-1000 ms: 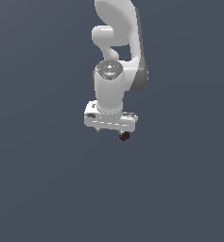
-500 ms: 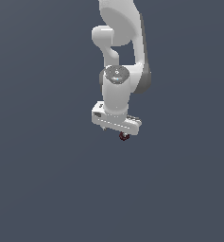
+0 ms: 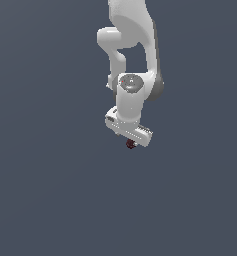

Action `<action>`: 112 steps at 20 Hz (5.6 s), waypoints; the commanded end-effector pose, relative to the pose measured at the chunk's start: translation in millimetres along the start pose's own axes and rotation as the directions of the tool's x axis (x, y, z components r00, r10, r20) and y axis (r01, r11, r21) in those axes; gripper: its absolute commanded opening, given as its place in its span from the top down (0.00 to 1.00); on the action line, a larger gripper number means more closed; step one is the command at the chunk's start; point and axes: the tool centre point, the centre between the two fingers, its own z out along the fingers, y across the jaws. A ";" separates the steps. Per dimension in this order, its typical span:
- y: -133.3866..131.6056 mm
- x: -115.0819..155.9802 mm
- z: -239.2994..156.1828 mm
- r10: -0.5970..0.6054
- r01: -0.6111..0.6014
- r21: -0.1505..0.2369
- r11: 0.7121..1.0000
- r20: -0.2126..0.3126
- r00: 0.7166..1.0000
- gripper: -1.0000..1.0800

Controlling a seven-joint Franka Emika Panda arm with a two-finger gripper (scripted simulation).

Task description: Pick up the object and move it to a goal position.

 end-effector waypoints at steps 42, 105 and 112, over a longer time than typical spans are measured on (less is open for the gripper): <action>-8.7 -47.1 85.2 0.392 -0.392 -0.005 0.920 0.001 0.920 0.04; -128.6 -31.4 -300.2 0.393 -0.393 -0.005 0.919 -0.001 0.919 1.00; -139.9 -28.8 -330.9 0.393 -0.393 -0.005 0.920 0.000 0.920 1.00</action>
